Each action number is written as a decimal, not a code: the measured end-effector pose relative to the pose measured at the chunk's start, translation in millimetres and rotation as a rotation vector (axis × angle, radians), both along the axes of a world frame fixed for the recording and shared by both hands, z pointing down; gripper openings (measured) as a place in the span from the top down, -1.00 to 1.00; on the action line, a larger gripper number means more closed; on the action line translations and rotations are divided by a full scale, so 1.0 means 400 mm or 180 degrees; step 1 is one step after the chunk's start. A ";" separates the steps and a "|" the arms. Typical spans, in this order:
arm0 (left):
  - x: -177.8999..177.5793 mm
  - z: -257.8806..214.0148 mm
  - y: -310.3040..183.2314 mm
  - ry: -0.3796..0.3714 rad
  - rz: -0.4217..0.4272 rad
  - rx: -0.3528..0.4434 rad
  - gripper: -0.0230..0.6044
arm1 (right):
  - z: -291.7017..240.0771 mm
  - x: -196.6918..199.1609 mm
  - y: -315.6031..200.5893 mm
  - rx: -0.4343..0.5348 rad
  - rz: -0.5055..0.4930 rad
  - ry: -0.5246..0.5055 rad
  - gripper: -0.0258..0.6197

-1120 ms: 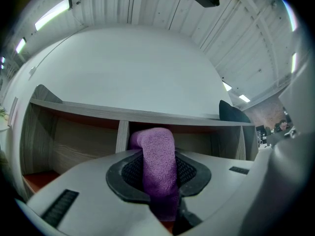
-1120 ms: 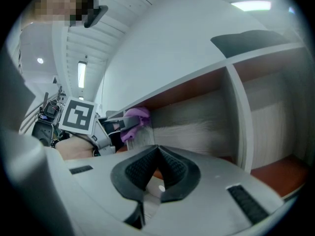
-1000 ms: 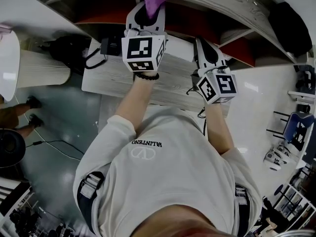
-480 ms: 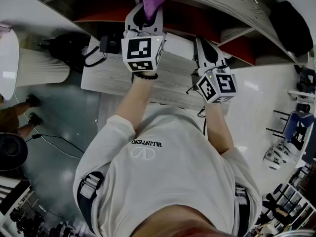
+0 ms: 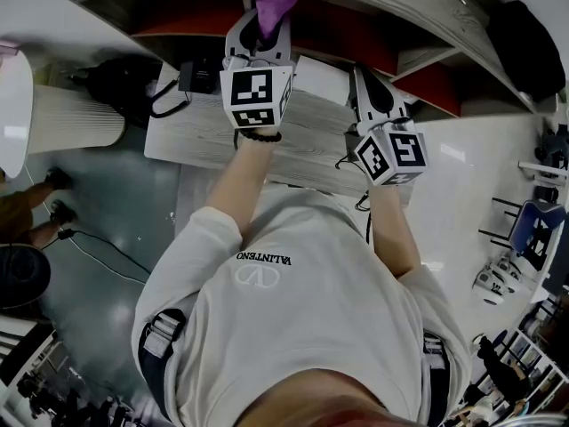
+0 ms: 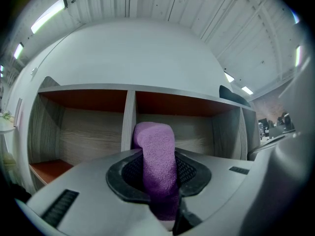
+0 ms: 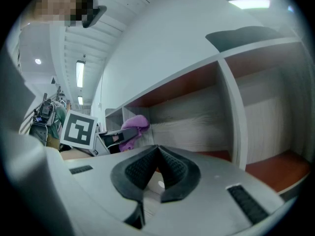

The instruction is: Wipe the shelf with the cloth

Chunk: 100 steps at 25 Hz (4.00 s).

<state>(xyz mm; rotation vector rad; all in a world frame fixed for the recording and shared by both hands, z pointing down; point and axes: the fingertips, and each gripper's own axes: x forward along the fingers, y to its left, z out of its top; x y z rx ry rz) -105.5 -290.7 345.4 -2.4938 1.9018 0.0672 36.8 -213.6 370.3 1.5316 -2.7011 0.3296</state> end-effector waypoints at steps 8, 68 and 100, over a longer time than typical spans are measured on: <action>0.001 0.049 -0.002 -0.0094 -0.0006 -0.0068 0.62 | 0.010 0.016 -0.001 -0.0024 0.0020 0.0006 0.92; 0.011 0.235 -0.001 -0.0314 0.0063 -0.0279 0.62 | 0.067 0.091 0.016 -0.0170 0.0235 0.0030 0.92; -0.015 -0.013 0.266 -0.0302 0.0861 0.0509 0.62 | -0.085 0.398 0.136 0.0352 0.0960 0.0038 0.92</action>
